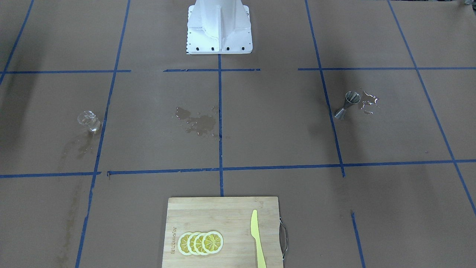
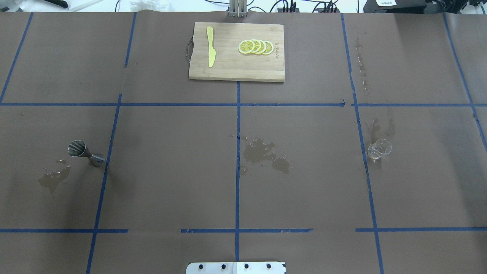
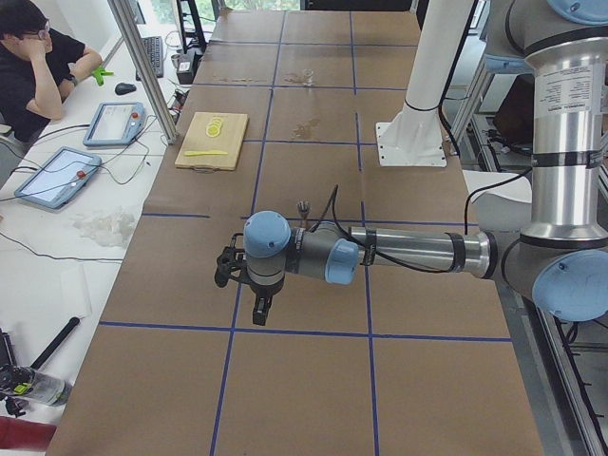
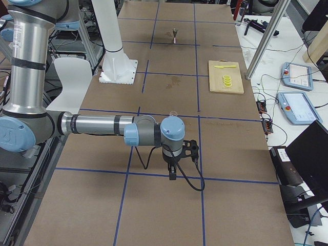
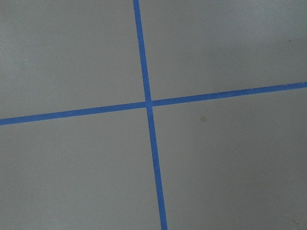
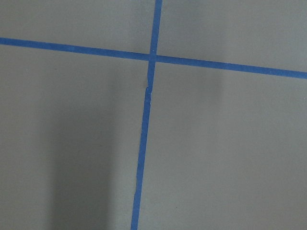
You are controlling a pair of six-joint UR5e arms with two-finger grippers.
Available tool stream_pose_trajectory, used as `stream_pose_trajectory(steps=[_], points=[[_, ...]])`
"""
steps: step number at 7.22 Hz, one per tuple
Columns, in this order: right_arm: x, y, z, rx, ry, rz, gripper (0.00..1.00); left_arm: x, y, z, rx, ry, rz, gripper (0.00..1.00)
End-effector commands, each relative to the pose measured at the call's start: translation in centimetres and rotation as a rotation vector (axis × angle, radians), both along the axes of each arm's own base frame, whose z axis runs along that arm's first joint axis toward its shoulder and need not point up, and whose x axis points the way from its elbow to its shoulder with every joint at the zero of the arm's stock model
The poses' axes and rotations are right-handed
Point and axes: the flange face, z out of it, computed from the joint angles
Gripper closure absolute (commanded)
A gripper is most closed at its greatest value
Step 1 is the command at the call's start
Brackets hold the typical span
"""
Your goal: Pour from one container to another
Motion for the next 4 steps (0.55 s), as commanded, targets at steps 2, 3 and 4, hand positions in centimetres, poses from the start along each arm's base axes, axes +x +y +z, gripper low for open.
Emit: stream_pose_trajectory(steps=[2,3,4], points=[[-0.01,-0.16,-1.11,0.022,-0.001,0.000,0.00,-0.05,-0.26,-0.31,0.009,0.000,0.001,0.00],[-0.08,-0.17,-1.26,0.024,-0.002,-0.002,0.00,0.02,-0.20,-0.82,0.028,0.000,0.003,0.00],[-0.28,-0.20,-1.26,0.024,-0.002,-0.006,0.00,0.08,-0.21,-0.63,0.036,-0.012,0.005,0.00]])
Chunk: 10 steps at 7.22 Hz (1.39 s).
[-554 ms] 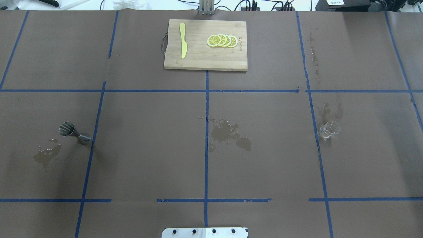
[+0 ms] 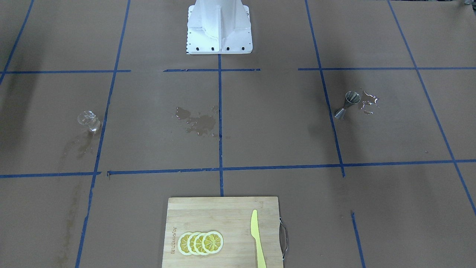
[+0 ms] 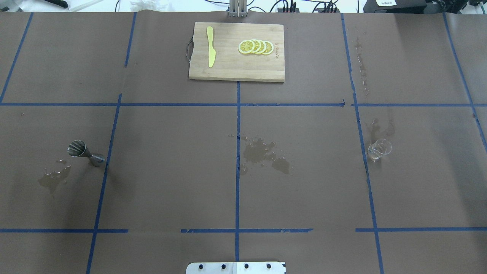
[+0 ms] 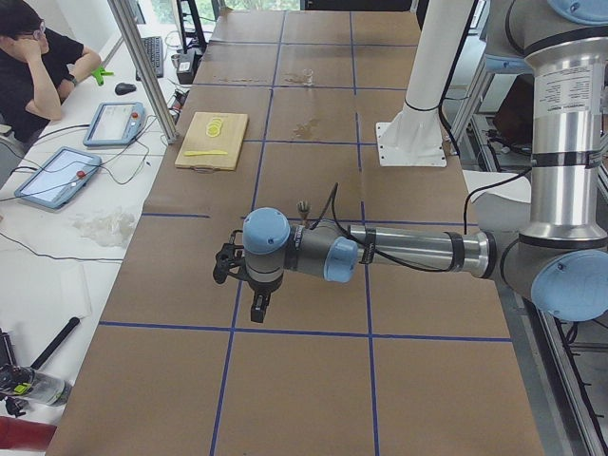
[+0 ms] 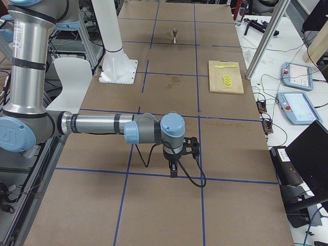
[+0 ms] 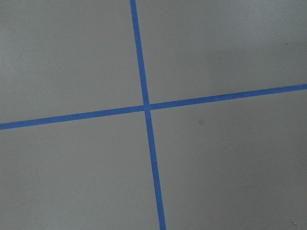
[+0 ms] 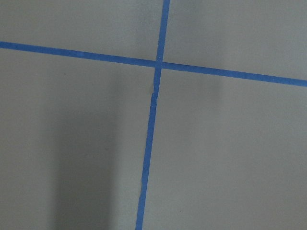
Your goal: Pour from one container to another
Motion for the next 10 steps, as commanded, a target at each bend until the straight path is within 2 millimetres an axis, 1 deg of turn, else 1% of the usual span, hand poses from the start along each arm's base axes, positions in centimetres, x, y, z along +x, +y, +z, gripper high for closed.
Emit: stream_pose_trajectory(steps=[1,2,3,4,5,6,7,8,9,10], points=[[-0.2,-0.1,-0.1,0.000,-0.001,-0.001,0.00,0.1,0.1,0.2,0.016,-0.003,0.003,0.00],[-0.7,-0.1,-0.1,-0.002,0.004,-0.009,0.00,0.1,0.0,0.3,0.013,0.002,-0.002,0.00],[-0.7,-0.2,-0.5,0.006,0.002,-0.007,0.00,0.1,-0.3,-0.4,0.030,0.004,-0.001,0.00],[-0.7,-0.7,-1.4,0.073,0.003,-0.008,0.00,0.2,-0.8,-1.0,0.063,0.004,-0.001,0.00],[-0.7,-1.0,-1.7,0.139,0.001,-0.004,0.00,0.2,-1.1,-1.4,0.107,0.006,-0.003,0.00],[-0.8,-1.2,-1.7,0.150,-0.001,-0.005,0.00,0.2,-1.1,-1.5,0.117,0.006,-0.002,0.00],[-0.7,-2.0,-2.1,0.160,-0.003,-0.003,0.00,0.2,-1.3,-2.0,0.131,0.007,0.000,0.00],[-0.7,-2.0,-2.1,0.157,-0.005,0.000,0.00,0.2,-1.9,-3.4,0.208,0.007,0.001,0.00],[-0.8,-2.0,-2.3,0.156,-0.012,0.005,0.00,0.2,-1.8,-4.4,0.350,0.011,0.001,0.00],[-0.8,-2.0,-2.7,0.162,-0.014,0.005,0.00,0.2,-1.6,-4.4,0.481,0.015,-0.001,0.00]])
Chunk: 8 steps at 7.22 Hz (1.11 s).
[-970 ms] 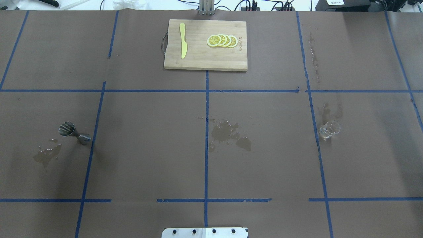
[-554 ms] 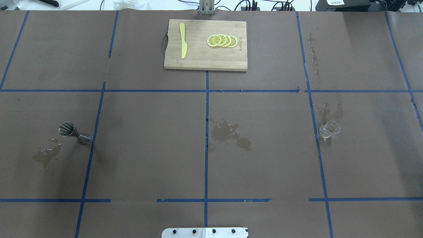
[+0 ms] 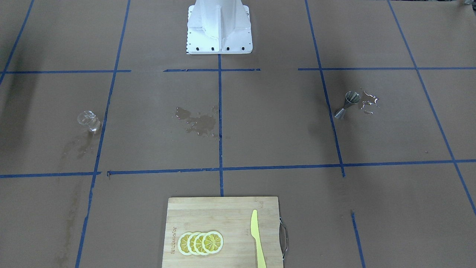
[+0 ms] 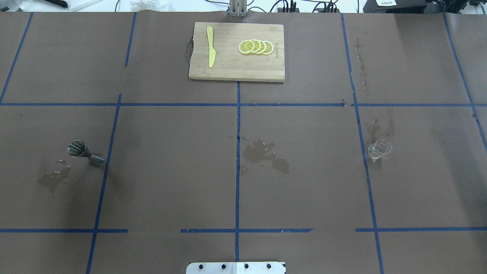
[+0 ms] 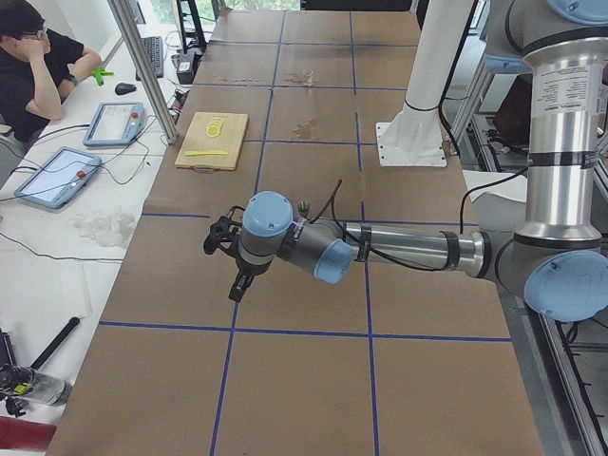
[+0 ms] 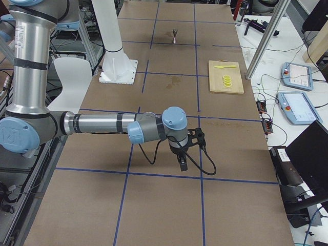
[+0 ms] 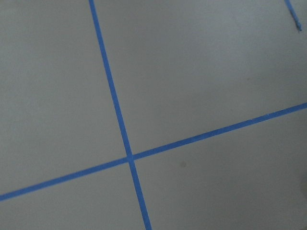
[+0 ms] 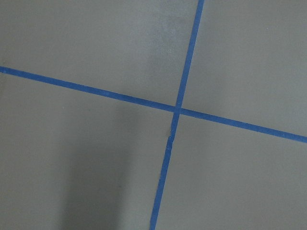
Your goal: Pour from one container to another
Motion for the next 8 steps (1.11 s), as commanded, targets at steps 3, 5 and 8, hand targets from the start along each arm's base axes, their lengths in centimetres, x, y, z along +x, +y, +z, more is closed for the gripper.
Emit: stream_pose_trajectory(steps=[3,5,8], points=[[0.0,0.0,-0.6,0.010,-0.013,0.000,0.00,0.1,-0.1,-0.4,0.264,0.034,0.001,0.00],[-0.1,-0.1,-1.1,0.021,-0.010,-0.001,0.00,1.2,0.5,-3.1,0.409,0.049,0.026,0.00],[0.0,0.0,-0.9,0.014,-0.009,0.002,0.00,5.4,1.0,-9.6,0.410,0.123,-0.065,0.00]])
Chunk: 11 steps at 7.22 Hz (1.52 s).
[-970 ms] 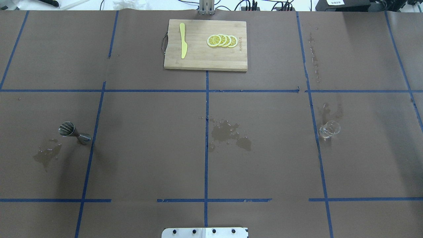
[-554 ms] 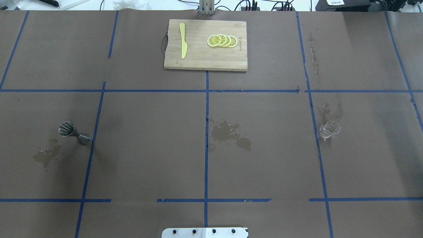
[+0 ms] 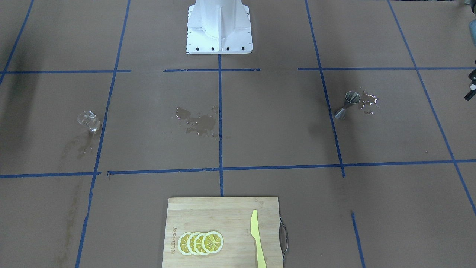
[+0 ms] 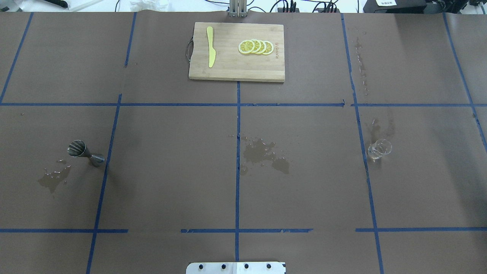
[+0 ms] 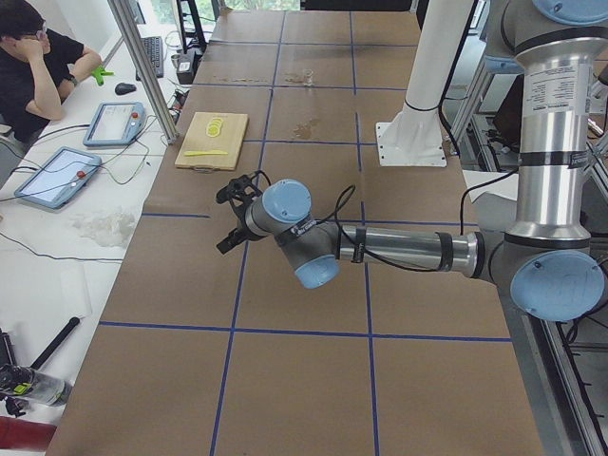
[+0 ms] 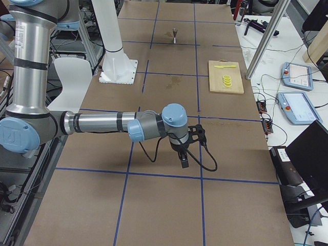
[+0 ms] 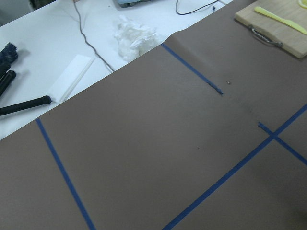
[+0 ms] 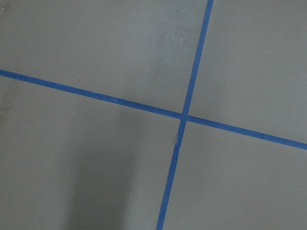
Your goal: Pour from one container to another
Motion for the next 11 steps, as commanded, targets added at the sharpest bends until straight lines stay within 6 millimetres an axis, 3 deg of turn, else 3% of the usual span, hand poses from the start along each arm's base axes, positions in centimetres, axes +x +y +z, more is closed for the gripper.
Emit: stream_pose_trajectory(steps=[1,3,4,6,11], points=[[0.0,0.1,0.2,-0.006,-0.001,0.001,0.00,1.9,1.8,-3.4,-0.011,0.116,-0.096,0.00],[0.1,0.5,0.3,-0.011,-0.003,0.003,0.00,7.6,5.7,-6.4,-0.054,0.234,-0.160,0.00],[0.1,0.7,0.3,-0.011,-0.003,0.003,0.00,9.8,7.4,-7.0,-0.049,0.258,-0.191,0.00],[0.2,0.9,0.5,-0.014,-0.003,0.005,0.00,13.9,10.9,-5.6,-0.062,0.374,-0.294,0.00],[0.3,2.2,0.4,-0.019,-0.003,0.008,0.00,24.1,17.6,-2.5,-0.047,0.420,-0.593,0.00]])
